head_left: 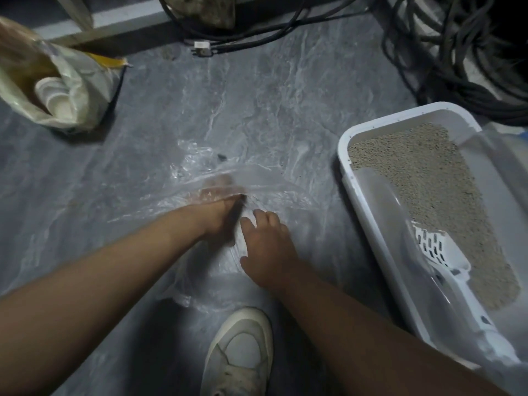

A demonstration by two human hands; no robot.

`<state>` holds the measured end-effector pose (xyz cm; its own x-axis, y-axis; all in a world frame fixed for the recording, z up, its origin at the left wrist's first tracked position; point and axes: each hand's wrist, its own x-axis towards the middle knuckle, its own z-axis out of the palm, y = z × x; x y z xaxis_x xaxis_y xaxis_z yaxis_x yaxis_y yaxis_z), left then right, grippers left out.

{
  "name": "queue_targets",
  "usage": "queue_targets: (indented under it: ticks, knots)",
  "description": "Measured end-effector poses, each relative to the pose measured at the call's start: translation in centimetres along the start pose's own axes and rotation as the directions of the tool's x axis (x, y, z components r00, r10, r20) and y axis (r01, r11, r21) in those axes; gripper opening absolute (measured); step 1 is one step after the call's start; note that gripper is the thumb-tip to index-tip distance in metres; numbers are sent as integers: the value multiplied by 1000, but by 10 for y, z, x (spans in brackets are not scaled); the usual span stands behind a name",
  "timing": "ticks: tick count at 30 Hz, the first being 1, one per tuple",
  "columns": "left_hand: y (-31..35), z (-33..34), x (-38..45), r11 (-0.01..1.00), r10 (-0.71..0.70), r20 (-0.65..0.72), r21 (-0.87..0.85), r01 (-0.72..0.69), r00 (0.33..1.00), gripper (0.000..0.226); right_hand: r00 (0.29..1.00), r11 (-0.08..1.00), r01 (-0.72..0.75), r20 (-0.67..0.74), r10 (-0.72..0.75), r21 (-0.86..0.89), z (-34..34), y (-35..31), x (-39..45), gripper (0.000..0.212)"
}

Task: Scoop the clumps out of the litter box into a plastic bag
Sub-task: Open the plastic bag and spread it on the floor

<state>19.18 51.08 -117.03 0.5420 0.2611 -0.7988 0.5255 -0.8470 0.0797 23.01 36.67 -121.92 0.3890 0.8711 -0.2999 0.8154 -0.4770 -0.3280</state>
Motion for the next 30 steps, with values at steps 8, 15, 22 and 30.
queue_targets:
  ticks: [8, 15, 22, 30]
  knots:
    - [-2, -6, -1, 997, 35, -75, 65, -30, 997, 69, 995, 986, -23, -90, 38, 168, -12, 4, -5, 40]
    - [2, 15, -4, 977, 186, -335, 166, -136, 924, 48, 984, 925, -137, -59, 168, 354, -20, 32, -18, 44]
    - [7, 25, 11, 949, 301, -151, -48, -311, 942, 99, 986, 905, -129, -45, 161, 404, -34, 54, -13, 51]
    - [32, 23, 30, 994, 110, -221, 19, -108, 969, 112, 983, 866, -128, -55, 176, 484, -48, 52, -28, 56]
